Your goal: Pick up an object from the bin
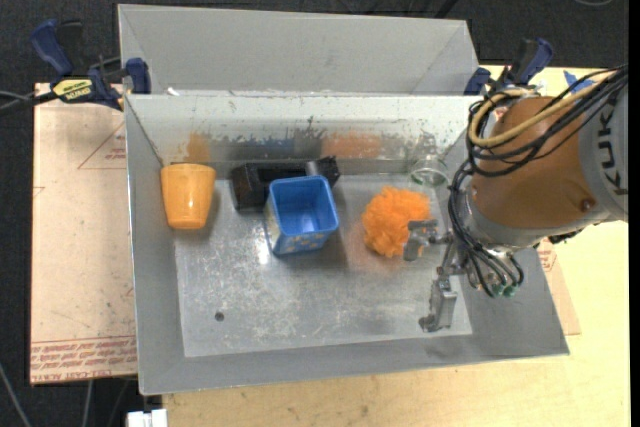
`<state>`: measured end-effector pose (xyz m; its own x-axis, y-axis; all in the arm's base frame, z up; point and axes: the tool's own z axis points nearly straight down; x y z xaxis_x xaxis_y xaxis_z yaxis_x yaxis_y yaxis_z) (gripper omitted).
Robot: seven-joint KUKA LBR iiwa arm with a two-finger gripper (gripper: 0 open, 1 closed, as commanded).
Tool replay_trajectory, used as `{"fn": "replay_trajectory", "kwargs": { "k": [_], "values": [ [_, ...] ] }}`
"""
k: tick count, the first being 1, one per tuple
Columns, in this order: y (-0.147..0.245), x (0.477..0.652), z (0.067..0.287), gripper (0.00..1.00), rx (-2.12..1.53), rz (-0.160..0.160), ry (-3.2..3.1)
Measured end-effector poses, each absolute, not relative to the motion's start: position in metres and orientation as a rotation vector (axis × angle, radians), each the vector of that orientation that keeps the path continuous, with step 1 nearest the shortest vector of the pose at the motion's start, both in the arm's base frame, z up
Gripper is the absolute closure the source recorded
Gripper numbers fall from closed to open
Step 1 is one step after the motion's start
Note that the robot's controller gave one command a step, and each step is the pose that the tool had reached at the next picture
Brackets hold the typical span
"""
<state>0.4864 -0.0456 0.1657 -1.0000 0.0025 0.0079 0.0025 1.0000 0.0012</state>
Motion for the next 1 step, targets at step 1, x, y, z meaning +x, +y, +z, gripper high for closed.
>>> {"fn": "replay_trajectory", "kwargs": {
  "k": [1],
  "values": [
    [-0.0455, 0.4881, 0.1698, 0.00, -0.001, -0.001, -3.141]
  ]
}}
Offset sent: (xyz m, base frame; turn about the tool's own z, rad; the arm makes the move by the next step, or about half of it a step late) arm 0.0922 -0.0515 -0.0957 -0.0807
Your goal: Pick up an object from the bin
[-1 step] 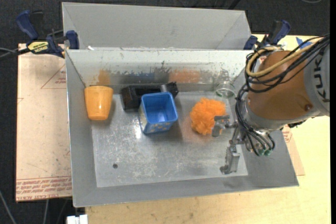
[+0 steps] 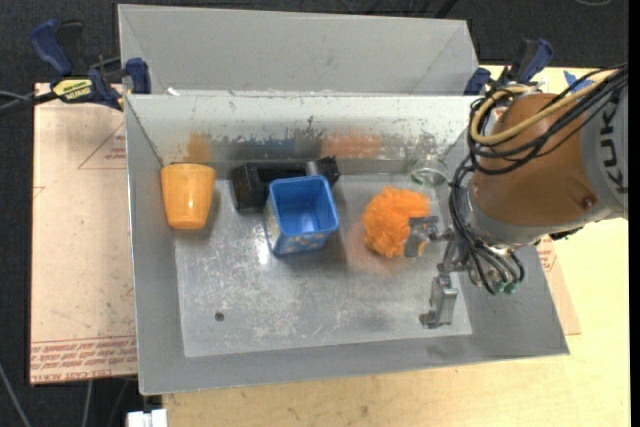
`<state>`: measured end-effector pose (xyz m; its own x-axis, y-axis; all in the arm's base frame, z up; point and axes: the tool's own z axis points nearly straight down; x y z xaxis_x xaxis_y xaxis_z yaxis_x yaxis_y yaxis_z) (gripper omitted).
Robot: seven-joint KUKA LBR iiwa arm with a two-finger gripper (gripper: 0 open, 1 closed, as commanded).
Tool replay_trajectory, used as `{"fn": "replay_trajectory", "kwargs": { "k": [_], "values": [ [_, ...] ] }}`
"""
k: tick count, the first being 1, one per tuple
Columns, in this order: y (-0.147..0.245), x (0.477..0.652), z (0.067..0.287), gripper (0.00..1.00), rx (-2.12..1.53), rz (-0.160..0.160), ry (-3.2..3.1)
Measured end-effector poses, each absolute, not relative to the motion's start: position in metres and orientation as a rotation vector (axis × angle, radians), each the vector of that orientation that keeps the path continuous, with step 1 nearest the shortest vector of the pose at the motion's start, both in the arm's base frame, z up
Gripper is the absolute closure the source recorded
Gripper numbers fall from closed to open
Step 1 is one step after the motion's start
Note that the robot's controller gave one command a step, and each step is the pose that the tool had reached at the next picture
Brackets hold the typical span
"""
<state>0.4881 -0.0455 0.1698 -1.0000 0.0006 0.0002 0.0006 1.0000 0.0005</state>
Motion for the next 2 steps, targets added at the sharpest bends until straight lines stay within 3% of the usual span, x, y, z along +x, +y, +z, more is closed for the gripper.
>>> {"fn": "replay_trajectory", "kwargs": {
  "k": [1, 2],
  "values": [
    [-0.075, 0.543, 0.118, 0.00, 0.071, 0.000, -3.148],
    [-0.061, 0.572, 0.109, 0.00, 0.112, -0.002, -3.133]
  ]
}}
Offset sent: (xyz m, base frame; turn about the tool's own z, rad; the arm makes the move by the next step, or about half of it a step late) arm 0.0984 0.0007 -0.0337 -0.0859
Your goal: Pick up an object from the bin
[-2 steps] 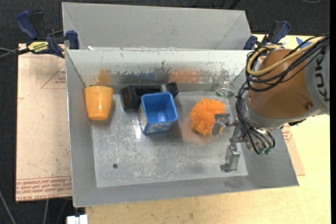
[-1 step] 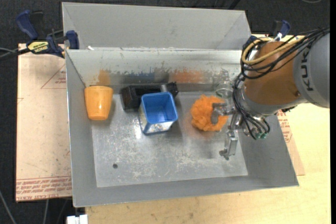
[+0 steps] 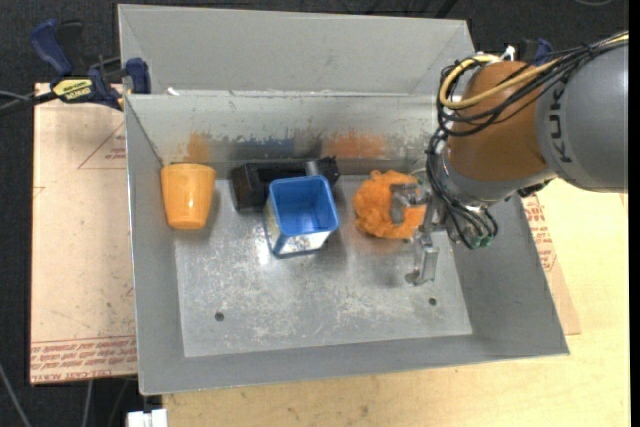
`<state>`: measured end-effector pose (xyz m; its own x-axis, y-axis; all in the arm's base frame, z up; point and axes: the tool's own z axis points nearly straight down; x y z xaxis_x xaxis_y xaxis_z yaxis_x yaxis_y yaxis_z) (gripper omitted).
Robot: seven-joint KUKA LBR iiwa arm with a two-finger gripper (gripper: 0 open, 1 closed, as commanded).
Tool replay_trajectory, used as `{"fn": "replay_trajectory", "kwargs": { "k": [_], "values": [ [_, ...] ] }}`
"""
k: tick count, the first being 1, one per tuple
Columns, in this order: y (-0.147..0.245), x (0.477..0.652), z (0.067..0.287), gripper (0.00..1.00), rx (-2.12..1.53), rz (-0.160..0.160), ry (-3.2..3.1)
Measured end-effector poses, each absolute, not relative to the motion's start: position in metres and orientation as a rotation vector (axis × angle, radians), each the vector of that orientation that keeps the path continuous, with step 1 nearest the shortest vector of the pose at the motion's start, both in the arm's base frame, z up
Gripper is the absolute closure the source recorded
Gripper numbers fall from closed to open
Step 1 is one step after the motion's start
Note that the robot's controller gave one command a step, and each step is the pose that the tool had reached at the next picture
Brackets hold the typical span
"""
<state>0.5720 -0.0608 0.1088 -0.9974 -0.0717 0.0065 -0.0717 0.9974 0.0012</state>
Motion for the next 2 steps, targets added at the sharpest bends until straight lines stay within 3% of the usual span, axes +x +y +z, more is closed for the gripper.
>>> {"fn": "replay_trajectory", "kwargs": {
  "k": [1, 2],
  "values": [
    [-0.055, 0.595, 0.116, 0.00, -0.036, -0.003, -3.156],
    [-0.052, 0.586, 0.080, 0.00, -0.118, -0.003, -3.147]
  ]
}}
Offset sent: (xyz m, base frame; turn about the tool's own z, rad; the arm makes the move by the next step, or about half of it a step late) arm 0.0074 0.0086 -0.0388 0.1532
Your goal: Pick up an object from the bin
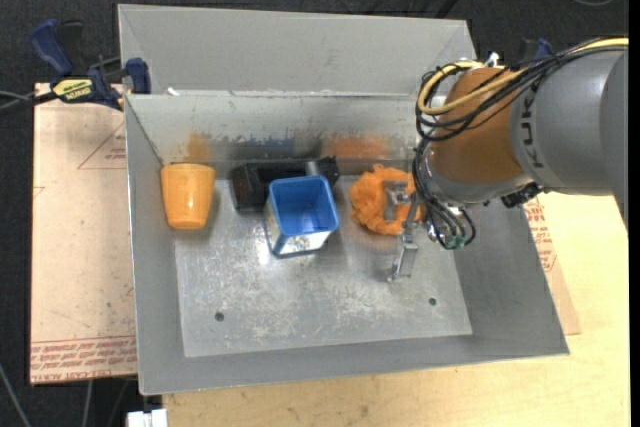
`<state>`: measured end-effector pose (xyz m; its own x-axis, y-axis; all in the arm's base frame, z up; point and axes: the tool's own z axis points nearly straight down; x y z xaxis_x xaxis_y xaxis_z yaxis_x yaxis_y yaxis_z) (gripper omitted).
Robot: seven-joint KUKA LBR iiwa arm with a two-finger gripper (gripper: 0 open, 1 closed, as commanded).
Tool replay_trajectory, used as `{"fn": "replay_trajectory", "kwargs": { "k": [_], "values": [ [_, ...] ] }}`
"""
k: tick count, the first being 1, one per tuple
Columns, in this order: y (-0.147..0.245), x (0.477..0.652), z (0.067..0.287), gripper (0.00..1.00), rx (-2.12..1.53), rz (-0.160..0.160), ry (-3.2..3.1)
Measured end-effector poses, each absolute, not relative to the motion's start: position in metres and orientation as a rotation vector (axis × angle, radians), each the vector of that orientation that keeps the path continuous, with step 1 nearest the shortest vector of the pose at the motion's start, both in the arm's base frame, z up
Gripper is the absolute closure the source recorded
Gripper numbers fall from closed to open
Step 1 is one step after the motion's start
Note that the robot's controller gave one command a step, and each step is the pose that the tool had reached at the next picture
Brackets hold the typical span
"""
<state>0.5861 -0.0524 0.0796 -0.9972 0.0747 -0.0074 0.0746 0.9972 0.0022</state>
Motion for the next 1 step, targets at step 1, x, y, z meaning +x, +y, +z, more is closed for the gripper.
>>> {"fn": "replay_trajectory", "kwargs": {
  "k": [1],
  "values": [
    [-0.0551, 0.6044, 0.0772, 1.00, 0.238, 0.005, 3.098]
  ]
}}
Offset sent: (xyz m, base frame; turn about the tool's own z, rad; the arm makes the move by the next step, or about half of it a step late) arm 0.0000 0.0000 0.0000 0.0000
